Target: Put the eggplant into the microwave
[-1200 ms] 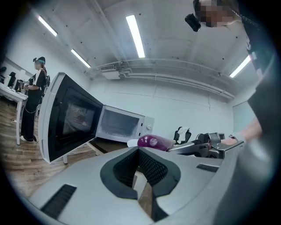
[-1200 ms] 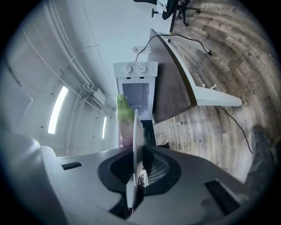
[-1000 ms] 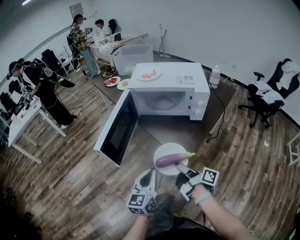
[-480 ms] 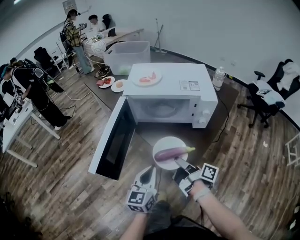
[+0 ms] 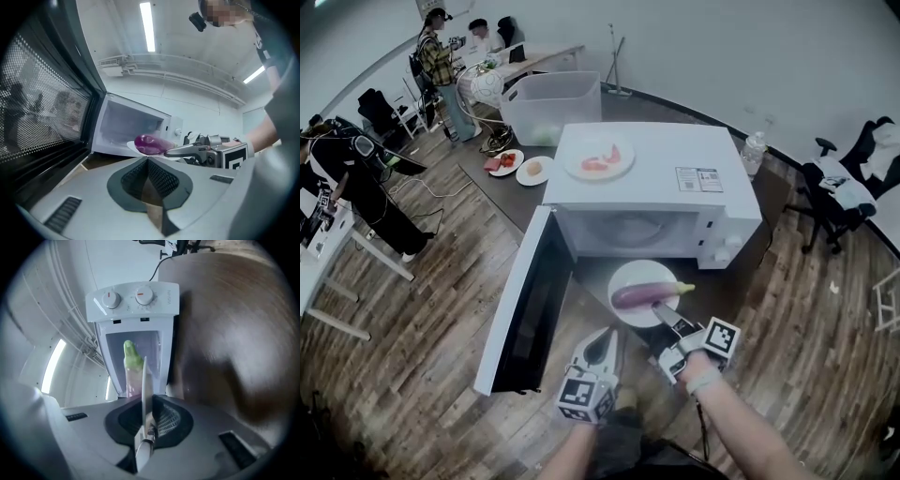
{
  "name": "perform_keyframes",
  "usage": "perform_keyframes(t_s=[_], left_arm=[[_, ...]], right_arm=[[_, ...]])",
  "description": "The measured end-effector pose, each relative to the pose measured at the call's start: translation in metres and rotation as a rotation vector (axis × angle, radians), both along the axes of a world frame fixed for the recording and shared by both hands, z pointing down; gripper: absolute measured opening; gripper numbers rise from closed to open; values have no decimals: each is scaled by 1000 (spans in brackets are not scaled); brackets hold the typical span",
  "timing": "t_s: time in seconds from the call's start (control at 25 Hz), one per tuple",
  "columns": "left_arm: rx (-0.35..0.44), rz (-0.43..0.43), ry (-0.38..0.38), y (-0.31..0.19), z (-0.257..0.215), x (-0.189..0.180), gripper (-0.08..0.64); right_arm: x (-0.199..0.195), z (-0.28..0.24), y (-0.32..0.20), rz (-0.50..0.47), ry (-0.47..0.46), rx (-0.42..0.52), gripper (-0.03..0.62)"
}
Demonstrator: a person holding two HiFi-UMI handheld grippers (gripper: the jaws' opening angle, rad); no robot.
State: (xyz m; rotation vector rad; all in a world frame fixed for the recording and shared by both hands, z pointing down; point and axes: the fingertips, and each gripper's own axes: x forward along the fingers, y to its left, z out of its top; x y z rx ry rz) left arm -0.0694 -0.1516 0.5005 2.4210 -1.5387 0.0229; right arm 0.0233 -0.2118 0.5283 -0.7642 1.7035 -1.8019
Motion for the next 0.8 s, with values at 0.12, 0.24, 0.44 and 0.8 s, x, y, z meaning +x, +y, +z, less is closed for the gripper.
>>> perform_keyframes(t_s=[0.12, 0.24, 0.44, 0.8], left_arm=[[0, 21, 0, -16, 5, -1, -8], [15, 45, 5, -35, 3, 1, -9], [24, 94, 15, -58, 7, 7, -8], [25, 168, -35, -100, 24, 24, -8]], right_arm=[[-4, 5, -18, 18, 4, -4, 28], [-8, 5, -39, 41, 3, 2, 28], [-19, 7, -67, 58, 10, 20, 28], [-32, 18, -103, 53, 34, 20, 29]])
